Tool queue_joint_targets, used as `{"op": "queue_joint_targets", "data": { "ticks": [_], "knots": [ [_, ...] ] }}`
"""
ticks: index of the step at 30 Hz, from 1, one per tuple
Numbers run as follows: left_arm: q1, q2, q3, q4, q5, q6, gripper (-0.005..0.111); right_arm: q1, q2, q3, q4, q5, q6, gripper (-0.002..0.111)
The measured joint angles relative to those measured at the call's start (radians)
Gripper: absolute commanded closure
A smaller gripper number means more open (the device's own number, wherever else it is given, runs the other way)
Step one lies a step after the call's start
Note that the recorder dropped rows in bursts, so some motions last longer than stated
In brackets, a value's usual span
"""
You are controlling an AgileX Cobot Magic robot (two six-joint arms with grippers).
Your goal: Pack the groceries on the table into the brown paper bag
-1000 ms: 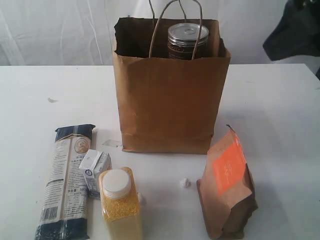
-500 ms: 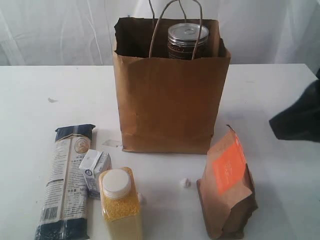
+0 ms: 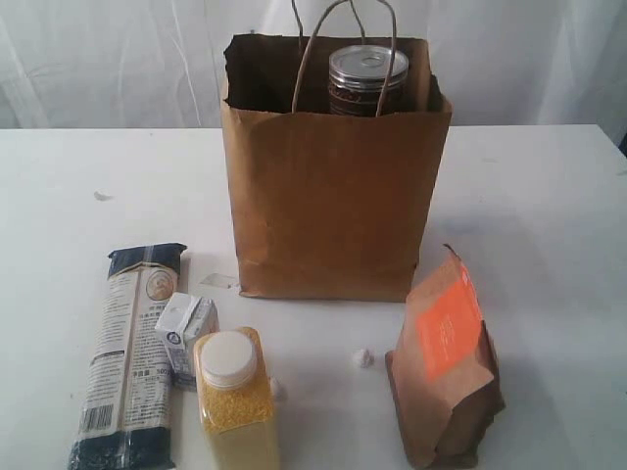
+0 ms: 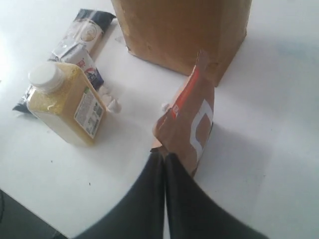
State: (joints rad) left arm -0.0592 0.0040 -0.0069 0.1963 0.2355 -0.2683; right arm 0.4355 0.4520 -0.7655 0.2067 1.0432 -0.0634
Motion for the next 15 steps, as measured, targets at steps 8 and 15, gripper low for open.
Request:
{"op": "queue_joint_targets", "data": {
  "ticks": [8,15],
  "knots": [
    [0.0,0.0,0.0,0.0,0.0,0.0,0.107,0.0,-0.164,0.015,0.034,-0.008,0.057,0.108],
    [0.0,0.0,0.0,0.0,0.0,0.0,0.107,0.0,-0.217,0.019,0.048,-0.008,0.108,0.108]
  ]
}}
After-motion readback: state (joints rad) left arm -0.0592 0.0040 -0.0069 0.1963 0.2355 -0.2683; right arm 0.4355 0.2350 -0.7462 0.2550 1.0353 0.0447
